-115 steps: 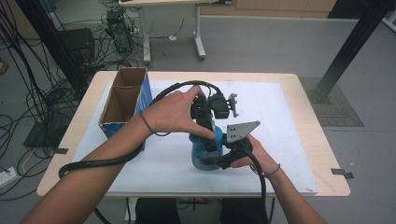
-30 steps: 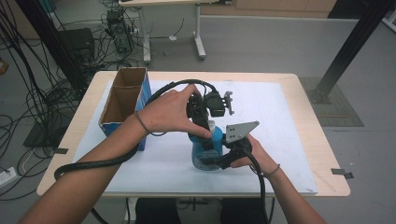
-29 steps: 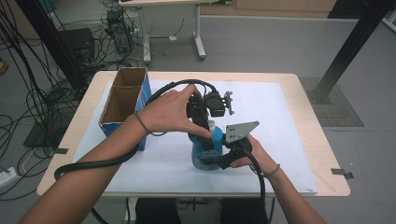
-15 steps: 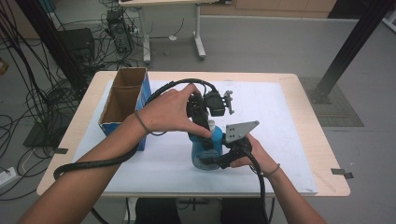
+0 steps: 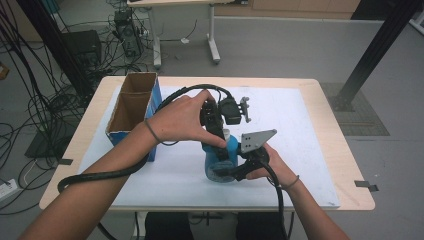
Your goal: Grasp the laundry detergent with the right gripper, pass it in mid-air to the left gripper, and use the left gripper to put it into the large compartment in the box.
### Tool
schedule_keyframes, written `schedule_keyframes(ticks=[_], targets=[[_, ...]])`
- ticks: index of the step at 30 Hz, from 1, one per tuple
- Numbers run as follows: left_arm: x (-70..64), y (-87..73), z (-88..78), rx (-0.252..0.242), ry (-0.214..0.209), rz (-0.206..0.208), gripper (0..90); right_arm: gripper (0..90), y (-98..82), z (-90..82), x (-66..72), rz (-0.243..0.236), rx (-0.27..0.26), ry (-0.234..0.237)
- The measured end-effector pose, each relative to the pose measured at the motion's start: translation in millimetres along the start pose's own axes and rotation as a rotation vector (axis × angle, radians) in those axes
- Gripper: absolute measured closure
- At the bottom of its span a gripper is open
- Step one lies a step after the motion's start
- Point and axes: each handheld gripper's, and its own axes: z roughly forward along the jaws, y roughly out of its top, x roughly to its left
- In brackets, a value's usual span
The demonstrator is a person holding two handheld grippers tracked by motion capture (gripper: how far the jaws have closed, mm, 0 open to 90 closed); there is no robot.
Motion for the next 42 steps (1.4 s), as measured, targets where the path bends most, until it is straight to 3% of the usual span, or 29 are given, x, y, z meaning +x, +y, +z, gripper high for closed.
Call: schedule_keyframes(ticks=[25, 42], targets=[[-6.3, 9.7, 9.7, 0.039, 0.017, 0.026, 14.3, 42.0, 1.9, 0.0, 0.4, -0.006, -0.004, 0.008], [-8.6, 13.1, 10.4, 0.054, 0.024, 0.041, 26.6, 42.0, 3.2, -0.6, 0.2, -0.01, -0.004, 0.009]])
